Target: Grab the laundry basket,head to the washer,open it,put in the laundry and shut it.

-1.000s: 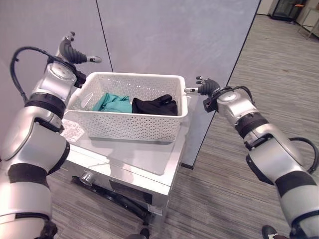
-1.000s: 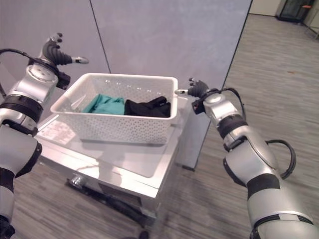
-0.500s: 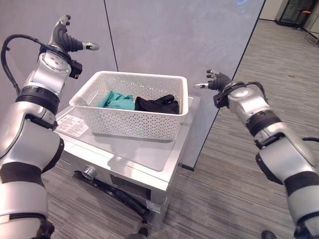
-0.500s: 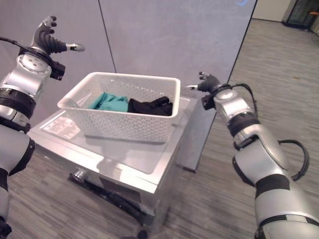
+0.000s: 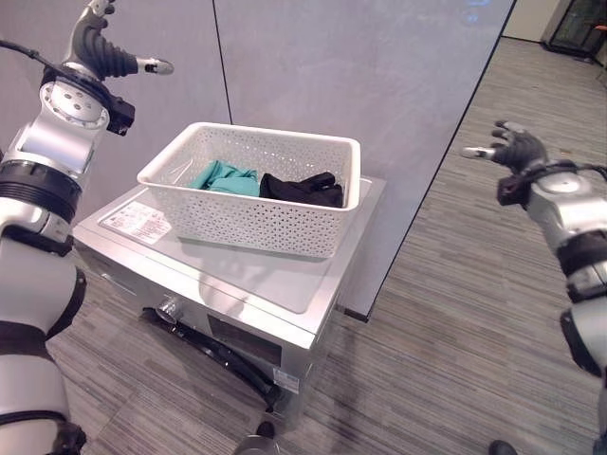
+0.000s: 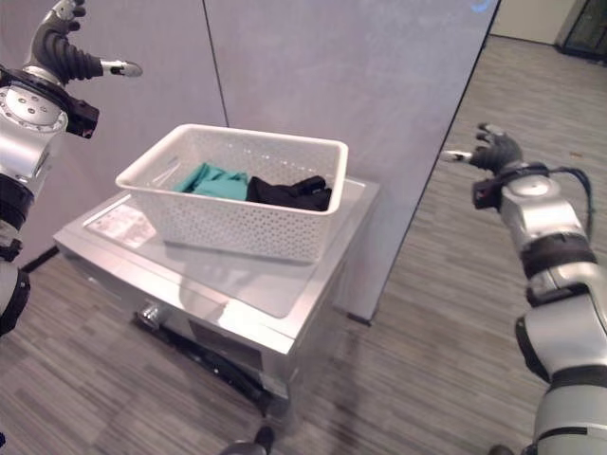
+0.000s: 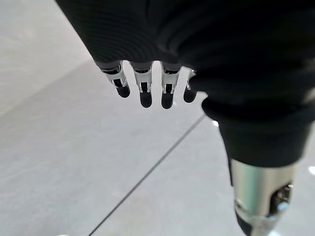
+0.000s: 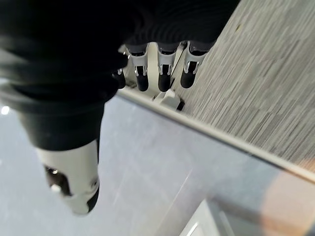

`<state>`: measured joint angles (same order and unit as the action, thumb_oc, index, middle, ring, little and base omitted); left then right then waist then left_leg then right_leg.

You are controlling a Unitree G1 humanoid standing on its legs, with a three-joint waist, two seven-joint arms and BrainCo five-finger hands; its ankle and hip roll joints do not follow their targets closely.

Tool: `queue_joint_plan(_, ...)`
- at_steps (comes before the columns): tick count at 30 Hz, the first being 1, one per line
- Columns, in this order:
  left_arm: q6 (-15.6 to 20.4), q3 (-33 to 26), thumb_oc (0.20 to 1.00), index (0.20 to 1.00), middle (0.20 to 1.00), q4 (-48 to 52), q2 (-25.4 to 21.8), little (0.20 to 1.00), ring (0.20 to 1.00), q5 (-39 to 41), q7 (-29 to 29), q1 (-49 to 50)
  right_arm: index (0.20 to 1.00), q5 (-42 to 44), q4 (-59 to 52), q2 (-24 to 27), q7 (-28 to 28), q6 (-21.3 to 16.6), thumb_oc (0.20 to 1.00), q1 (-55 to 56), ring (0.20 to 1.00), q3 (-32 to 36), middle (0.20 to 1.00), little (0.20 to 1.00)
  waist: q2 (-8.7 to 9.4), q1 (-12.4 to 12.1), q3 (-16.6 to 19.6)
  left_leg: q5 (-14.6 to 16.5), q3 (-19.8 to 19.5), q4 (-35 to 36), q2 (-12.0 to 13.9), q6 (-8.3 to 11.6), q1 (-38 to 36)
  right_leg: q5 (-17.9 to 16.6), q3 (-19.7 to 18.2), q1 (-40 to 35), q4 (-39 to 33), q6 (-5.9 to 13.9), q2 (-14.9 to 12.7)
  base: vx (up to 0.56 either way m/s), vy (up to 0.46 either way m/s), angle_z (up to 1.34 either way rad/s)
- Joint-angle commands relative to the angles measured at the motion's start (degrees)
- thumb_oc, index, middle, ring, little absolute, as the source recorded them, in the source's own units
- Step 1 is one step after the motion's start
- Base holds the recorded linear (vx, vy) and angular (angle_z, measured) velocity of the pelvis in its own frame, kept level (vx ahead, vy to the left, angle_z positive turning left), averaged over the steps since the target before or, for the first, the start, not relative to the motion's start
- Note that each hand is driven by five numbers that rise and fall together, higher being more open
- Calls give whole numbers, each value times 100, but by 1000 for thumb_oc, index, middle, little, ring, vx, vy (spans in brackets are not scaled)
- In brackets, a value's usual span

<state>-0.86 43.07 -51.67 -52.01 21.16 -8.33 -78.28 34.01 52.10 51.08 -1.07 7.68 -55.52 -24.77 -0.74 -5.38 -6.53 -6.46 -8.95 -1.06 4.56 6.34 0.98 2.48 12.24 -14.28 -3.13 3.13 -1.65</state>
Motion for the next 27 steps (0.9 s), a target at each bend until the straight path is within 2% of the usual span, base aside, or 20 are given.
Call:
queue_joint_plan(1, 295, -415, 1000, 1000, 1000, 154, -85, 1000, 1000, -506, -109, 116, 1000, 70, -979, 298, 110, -486, 1000, 714, 1000, 561, 1000, 1000, -193, -19, 138, -254, 252, 0, 578, 104, 294, 752, -197, 239, 682, 15, -124, -80, -68, 20)
queue_joint_plan(6, 322, -1225, 1000, 1000, 1000, 1589, -93, 1000, 1000, -999, -70, 1434, 1000, -249, -2170, 281, 245, -695, 1000, 2788, 1000, 2252, 1000, 1000, -186, 46, -35, -306, 103, -54, 553, 111, 473, 839, -70, 256, 818, -101, -20, -71, -55, 26)
queue_joint_plan(8, 315, -1426, 1000, 1000, 1000, 1903, -52, 1000, 1000, -1120, -39, 1802, 1000, -345, -2369, 207, 254, -722, 1000, 3211, 1000, 2556, 1000, 1000, -176, 41, -39, -300, 67, -64, 541, 110, 500, 857, -29, 257, 838, -115, -6, -46, -40, 30)
queue_joint_plan(9, 340, -1843, 1000, 1000, 1000, 2538, 13, 1000, 1000, -1337, 46, 2572, 1000, -559, -2612, -16, 308, -767, 1000, 3918, 1000, 3037, 1000, 1000, -171, 36, -76, -293, -1, -83, 522, 117, 544, 887, 22, 256, 861, -153, 23, -61, -64, 16)
queue_joint_plan(11, 398, -2329, 1000, 1000, 1000, 3189, 69, 1000, 1000, -1684, 109, 3530, 1000, -692, -2884, -334, 328, -821, 1000, 4610, 1000, 3498, 1000, 1000, -155, 18, -102, -282, -77, -81, 498, 125, 599, 904, 59, 258, 842, -181, 61, -48, -59, 25)
queue_joint_plan(15, 376, -3211, 1000, 1000, 1000, 3945, 342, 1000, 1000, -2143, 426, 5464, 1000, -1004, -3307, -889, 298, -818, 1000, 5552, 1000, 4018, 1000, 1000, -155, 14, -97, -258, -92, -96, 490, 122, 637, 906, 64, 268, 821, -211, 75, -14, -26, 11)
queue_joint_plan(16, 368, -3261, 1000, 1000, 1000, 3998, 347, 1000, 1000, -2159, 442, 5551, 1000, -1018, -3344, -895, 296, -809, 1000, 5592, 1000, 4014, 1000, 1000, -161, 25, -72, -256, -88, -97, 491, 122, 633, 906, 60, 266, 820, -212, 75, 0, 0, 0)
queue_joint_plan(17, 332, -3511, 1000, 1000, 1000, 3932, 684, 1000, 1000, -2142, 613, 6383, 1000, -1139, -3462, -1168, 256, -802, 1000, 5886, 1000, 4114, 1000, 1000, -161, 29, -101, -253, -66, -104, 499, 119, 631, 891, 42, 276, 808, -213, 74, 0, 0, 0)
queue_joint_plan(18, 304, -3569, 1000, 1000, 1000, 3825, 873, 1000, 1000, -2186, 693, 6808, 1000, -1225, -3490, -1309, 231, -786, 1000, 6028, 1000, 4125, 1000, 1000, -163, 47, -110, -250, -52, -109, 500, 116, 631, 877, 22, 285, 798, -214, 73, -13, 1, -3)
queue_joint_plan(20, 305, -3622, 1000, 1000, 1000, 3767, 985, 1000, 1000, -2235, 747, 7135, 1000, -1306, -3528, -1416, 214, -767, 1000, 6141, 1000, 4097, 1000, 1000, -167, 53, -106, -244, -32, -111, 504, 111, 637, 869, 3, 292, 789, -213, 67, -8, 8, -8)
queue_joint_plan(22, 295, -3582, 1000, 1000, 1000, 3449, 1295, 1000, 1000, -2361, 830, 7647, 1000, -1404, -3590, -1667, 121, -745, 1000, 6401, 1000, 4041, 1000, 1000, -161, 88, -99, -234, 16, -112, 509, 97, 630, 858, -38, 298, 788, -211, 52, -12, 29, -7)
queue_joint_plan(25, 271, -3137, 1000, 1000, 1000, 2026, 1819, 1000, 1000, -2769, 708, 7914, 1000, -1622, -3130, -2065, 114, -877, 1000, 6512, 1000, 3622, 1000, 1000, -166, 175, -128, -219, 127, -99, 536, 65, 608, 842, -121, 363, 817, -180, -2, -20, 49, 1)
queue_joint_plan(27, 266, -3079, 1000, 1000, 1000, 1725, 1940, 1000, 1000, -2798, 633, 7933, 1000, -1646, -3037, -2142, 105, -907, 1000, 6547, 1000, 3557, 1000, 1000, -170, 189, -136, -219, 151, -101, 540, 63, 605, 838, -136, 374, 819, -175, -15, -13, 36, 6)
